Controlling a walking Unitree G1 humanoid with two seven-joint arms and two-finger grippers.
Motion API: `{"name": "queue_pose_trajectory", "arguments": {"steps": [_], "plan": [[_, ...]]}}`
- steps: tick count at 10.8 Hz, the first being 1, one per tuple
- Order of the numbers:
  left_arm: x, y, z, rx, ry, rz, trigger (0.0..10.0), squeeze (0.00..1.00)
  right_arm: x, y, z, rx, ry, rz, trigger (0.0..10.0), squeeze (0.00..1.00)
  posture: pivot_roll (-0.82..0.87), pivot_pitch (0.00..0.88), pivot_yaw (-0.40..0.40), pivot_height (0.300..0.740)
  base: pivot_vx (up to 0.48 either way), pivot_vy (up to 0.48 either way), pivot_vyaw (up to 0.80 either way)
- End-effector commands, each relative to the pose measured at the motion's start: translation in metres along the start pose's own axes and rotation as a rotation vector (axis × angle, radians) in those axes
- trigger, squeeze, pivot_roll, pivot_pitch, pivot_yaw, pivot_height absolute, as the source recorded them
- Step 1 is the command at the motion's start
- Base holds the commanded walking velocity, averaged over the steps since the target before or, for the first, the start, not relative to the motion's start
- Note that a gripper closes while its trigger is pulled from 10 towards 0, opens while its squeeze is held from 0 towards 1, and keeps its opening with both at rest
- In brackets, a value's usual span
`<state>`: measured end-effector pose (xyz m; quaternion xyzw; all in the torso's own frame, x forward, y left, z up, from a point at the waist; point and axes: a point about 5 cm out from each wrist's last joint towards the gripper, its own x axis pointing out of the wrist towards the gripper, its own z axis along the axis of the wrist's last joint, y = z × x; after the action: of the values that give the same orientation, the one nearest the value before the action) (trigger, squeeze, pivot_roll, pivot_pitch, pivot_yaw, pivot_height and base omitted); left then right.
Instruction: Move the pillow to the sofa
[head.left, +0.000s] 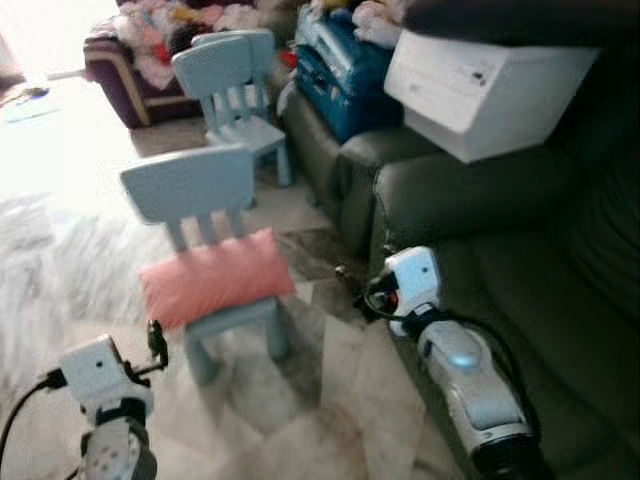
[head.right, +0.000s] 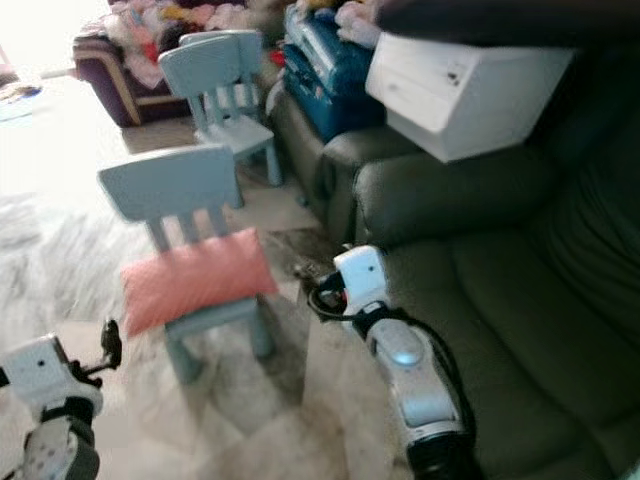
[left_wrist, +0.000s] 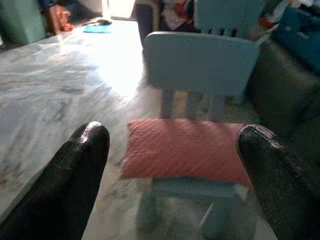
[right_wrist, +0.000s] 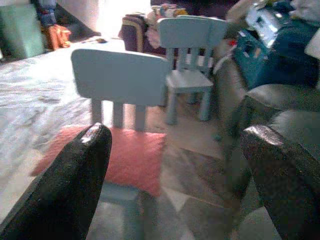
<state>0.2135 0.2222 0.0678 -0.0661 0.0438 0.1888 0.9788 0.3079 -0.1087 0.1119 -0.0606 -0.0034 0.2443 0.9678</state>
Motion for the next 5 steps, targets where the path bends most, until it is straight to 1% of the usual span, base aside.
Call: {"name": "queue_pose_trajectory", "arguments": {"steps": [1, 4, 5], "plan": [[-0.0018, -0.0013, -0.0005, 0.006, 0.002, 0.002, 10.0, 0.00, -0.0024, -0.0045, 0.0020, -0.009, -0.009, -0.007, 10.0, 0.00, -0.16, 0.074, 0.030, 0.740, 0.465, 0.000, 0.00], [-0.0017, -0.0012, -0.0010, 0.008, 0.004, 0.001, 10.0, 0.00, -0.0021, -0.0039, 0.0022, -0.009, -0.008, -0.005, 10.0, 0.00, -0.16, 0.074, 0.030, 0.740, 0.463, 0.000, 0.00], [-0.0009, -0.0009, -0.0026, -0.016, 0.021, 0.019, 10.0, 0.00, -0.0020, -0.0037, 0.0022, -0.008, -0.008, -0.006, 10.0, 0.00, -0.16, 0.074, 0.031, 0.740, 0.439, 0.000, 0.00]]}}
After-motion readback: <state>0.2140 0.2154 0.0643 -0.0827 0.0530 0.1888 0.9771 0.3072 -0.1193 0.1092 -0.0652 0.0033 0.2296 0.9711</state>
